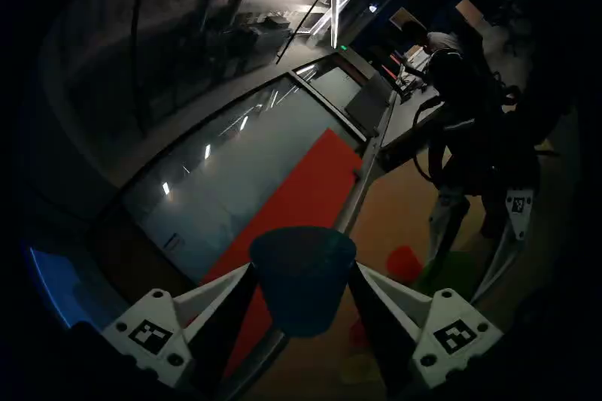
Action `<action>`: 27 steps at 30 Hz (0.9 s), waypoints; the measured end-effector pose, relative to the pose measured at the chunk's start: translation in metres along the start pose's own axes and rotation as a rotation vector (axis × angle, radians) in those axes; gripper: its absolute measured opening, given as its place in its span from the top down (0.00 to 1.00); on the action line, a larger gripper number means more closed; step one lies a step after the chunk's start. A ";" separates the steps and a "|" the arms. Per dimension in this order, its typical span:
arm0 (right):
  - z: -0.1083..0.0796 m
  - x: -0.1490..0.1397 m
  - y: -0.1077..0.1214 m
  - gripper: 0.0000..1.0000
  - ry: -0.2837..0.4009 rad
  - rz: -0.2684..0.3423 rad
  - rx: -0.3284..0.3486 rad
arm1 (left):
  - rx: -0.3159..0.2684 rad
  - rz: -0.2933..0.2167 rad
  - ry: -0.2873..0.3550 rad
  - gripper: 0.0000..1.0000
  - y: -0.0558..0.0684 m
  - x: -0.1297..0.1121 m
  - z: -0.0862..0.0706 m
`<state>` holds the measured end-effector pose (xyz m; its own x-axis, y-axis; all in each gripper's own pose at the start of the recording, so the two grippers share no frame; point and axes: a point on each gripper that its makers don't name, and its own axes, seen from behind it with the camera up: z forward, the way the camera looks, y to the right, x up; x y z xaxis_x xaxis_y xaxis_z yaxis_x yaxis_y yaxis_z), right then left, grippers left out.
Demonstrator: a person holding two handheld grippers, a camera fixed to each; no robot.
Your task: Pour water
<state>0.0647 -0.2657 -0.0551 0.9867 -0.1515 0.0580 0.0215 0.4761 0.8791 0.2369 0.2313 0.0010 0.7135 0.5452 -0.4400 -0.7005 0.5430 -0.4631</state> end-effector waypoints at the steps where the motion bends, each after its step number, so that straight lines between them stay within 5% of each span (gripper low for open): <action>1: 0.001 0.000 -0.001 0.00 0.000 -0.002 0.001 | 0.000 0.006 0.001 0.16 0.000 0.001 0.000; 27: 0.005 0.007 -0.005 0.00 0.007 -0.016 0.009 | 0.017 0.152 -0.007 0.16 -0.003 0.011 0.005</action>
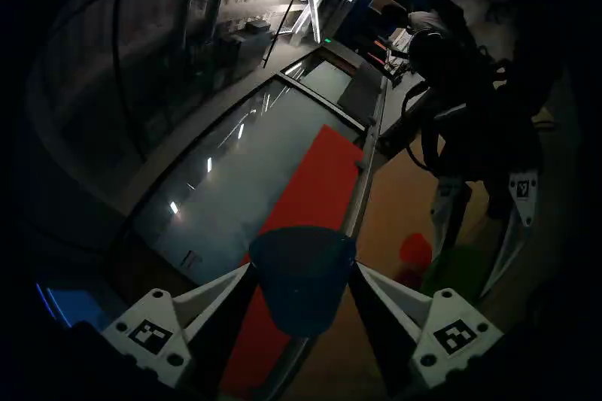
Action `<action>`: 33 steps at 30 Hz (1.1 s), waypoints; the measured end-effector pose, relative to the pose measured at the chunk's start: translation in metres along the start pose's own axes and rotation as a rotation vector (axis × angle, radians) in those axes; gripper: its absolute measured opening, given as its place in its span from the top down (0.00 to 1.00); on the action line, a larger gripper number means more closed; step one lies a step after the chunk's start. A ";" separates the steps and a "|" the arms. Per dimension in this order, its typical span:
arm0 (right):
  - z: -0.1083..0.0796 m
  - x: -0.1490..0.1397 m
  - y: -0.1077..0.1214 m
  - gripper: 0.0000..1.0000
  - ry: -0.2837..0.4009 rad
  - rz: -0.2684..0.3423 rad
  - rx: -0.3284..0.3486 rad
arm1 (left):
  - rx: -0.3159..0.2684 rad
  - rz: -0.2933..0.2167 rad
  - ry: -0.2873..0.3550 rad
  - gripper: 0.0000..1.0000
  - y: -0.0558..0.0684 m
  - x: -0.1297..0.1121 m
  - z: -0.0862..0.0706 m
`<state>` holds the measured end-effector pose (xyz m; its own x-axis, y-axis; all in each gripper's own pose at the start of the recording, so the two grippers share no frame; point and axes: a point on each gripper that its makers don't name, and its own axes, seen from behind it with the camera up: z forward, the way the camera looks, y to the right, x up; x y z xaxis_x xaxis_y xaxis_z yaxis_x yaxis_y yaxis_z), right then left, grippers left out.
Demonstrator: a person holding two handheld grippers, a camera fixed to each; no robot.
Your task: Pour water
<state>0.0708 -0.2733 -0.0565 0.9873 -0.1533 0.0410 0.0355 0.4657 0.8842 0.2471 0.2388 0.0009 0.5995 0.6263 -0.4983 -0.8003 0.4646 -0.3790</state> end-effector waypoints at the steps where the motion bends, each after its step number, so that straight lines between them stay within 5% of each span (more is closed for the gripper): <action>1: 0.000 0.000 0.000 0.00 0.000 0.000 0.000 | 0.000 0.005 0.000 0.16 0.000 0.001 0.000; 33: -0.005 0.005 0.004 0.00 0.005 -0.013 -0.010 | 0.017 0.125 0.003 0.16 -0.005 0.007 -0.003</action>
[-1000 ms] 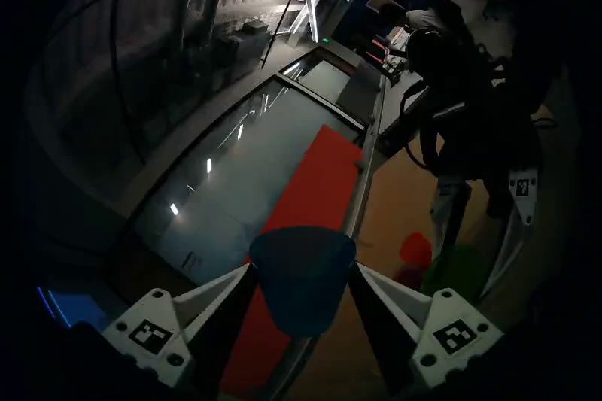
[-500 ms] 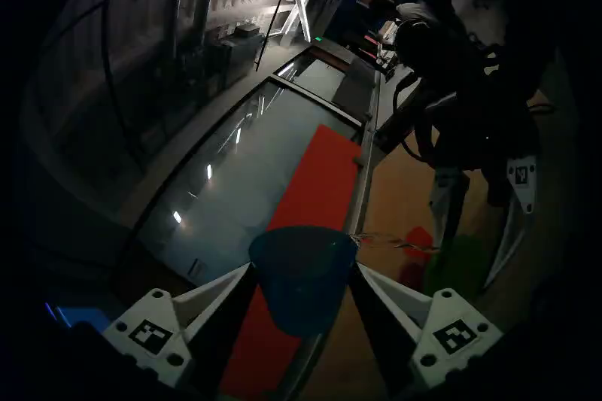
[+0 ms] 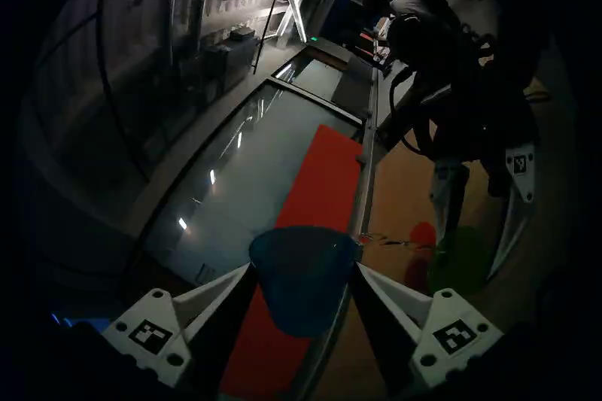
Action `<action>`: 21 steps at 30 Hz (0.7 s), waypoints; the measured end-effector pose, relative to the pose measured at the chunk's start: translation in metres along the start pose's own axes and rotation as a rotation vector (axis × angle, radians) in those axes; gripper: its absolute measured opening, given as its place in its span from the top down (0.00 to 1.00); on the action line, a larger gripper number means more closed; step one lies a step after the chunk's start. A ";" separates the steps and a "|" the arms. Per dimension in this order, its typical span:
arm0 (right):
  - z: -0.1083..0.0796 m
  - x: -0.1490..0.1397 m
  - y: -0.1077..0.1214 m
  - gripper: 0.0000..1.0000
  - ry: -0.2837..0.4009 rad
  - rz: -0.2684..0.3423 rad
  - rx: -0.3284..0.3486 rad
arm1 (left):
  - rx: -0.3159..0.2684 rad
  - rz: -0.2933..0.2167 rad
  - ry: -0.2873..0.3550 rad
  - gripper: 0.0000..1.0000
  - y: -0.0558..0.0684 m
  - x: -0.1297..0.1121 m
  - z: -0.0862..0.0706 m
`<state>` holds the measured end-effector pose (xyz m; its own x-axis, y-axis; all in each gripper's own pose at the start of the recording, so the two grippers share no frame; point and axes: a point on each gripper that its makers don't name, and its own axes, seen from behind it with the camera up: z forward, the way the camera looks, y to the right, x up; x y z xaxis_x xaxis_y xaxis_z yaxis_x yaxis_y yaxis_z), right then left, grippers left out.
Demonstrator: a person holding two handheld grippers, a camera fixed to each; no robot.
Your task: Pour water
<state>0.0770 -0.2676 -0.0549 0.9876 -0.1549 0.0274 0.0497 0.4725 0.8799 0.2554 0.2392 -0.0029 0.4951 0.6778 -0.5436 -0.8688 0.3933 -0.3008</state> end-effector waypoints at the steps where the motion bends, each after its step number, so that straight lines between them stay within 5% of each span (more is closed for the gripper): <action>1: 0.000 0.000 0.000 0.00 0.000 -0.001 0.000 | 0.002 0.004 0.000 0.16 0.000 0.000 0.000; 21: -0.001 0.004 0.000 0.00 0.010 -0.005 -0.008 | 0.015 0.073 -0.006 0.16 -0.007 0.002 -0.005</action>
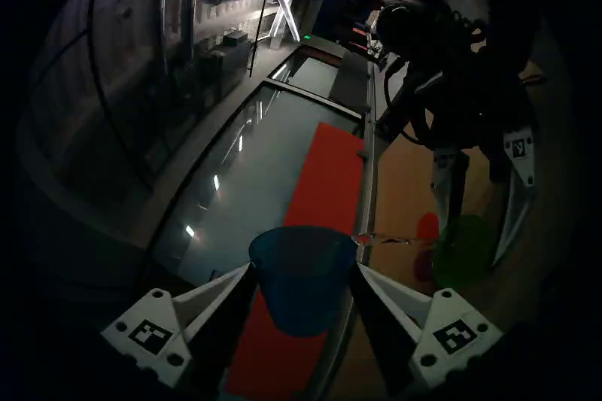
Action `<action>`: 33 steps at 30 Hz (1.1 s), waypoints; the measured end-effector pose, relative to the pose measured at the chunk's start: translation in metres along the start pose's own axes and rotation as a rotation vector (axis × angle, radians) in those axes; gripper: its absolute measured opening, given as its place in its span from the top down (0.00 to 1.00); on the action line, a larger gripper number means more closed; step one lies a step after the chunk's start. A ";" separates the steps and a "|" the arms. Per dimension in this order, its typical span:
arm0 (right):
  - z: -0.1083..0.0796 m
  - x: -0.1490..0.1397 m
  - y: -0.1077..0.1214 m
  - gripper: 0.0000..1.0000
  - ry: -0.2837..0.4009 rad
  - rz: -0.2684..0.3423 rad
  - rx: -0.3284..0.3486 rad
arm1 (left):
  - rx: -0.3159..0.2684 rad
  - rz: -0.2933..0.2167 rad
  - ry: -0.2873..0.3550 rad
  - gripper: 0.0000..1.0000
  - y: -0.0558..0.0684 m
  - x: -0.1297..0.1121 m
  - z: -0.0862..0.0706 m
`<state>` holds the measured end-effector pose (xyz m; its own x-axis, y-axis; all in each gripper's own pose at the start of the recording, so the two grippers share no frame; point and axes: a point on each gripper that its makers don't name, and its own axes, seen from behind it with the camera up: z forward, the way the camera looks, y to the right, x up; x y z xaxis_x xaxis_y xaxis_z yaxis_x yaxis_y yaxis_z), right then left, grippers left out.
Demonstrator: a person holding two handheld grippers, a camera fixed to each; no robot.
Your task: Pour water
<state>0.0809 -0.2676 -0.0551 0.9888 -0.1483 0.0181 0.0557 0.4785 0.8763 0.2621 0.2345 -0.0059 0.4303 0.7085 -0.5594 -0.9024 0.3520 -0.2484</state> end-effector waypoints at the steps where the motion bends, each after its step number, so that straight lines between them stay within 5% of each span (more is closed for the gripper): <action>1: 0.000 0.000 0.000 0.00 0.001 0.000 0.000 | 0.001 0.004 0.000 0.16 0.000 0.000 0.000; 33: -0.003 0.004 0.001 0.00 0.012 -0.006 -0.007 | 0.014 0.105 -0.010 0.16 -0.012 0.008 -0.006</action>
<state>0.0852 -0.2646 -0.0555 0.9900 -0.1406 0.0068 0.0627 0.4838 0.8729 0.2767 0.2322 -0.0123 0.3338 0.7479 -0.5737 -0.9422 0.2839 -0.1782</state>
